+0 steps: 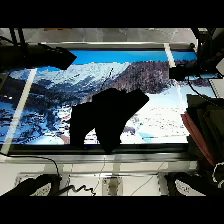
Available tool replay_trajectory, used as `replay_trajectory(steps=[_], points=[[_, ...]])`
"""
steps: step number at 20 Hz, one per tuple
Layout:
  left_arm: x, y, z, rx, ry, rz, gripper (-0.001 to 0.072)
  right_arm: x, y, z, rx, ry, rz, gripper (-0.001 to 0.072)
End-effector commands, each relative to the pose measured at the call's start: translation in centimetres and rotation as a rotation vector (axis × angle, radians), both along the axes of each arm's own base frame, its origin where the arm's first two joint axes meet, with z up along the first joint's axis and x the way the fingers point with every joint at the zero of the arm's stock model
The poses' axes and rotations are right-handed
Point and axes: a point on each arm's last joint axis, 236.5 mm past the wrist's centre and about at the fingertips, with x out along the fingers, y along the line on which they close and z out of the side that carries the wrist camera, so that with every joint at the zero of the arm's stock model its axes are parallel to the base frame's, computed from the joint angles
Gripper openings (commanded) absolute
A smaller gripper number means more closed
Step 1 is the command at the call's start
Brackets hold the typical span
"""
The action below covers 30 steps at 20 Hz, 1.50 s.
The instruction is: Fold the clothes and pants, and hang the long-sleeved shirts on hangers.
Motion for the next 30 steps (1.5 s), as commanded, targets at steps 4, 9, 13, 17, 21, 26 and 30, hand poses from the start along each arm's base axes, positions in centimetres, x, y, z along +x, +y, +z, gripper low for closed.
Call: replay_trajectory(steps=[4, 9, 13, 17, 21, 26, 30], points=[[0.0, 0.0, 0.1, 0.000, -0.001, 0.000, 0.0590, 0.0, 0.0, 0.0, 0.000, -0.001, 0.000, 0.0020], [0.0, 0.0, 0.1, 0.000, -0.001, 0.000, 0.0590, 0.0, 0.0, 0.0, 0.000, -0.001, 0.000, 0.0020], [0.0, 0.0, 0.1, 0.000, -0.001, 0.000, 0.0590, 0.0, 0.0, 0.0, 0.000, -0.001, 0.000, 0.0020], [0.0, 0.0, 0.1, -0.001, -0.001, 0.000, 0.0590, 1.6, -0.1, 1.5, 0.006, -0.092, -0.011, 0.0021], [-0.2, 0.0, -0.1, -0.001, 0.012, -0.001, 0.0589, -2.1, -0.2, -2.3, -0.022, 0.125, 0.011, 0.0020], [-1.7, 0.6, -2.6, 0.076, 0.108, -0.026, 0.0590, -12.2, 5.6, -12.1, 0.137, 0.583, 0.295, 0.0019], [-1.5, 1.3, -3.0, 0.111, 0.106, -0.008, 0.0590, -19.3, 13.8, -16.3, 0.575, 0.758, 0.512, 0.0019]])
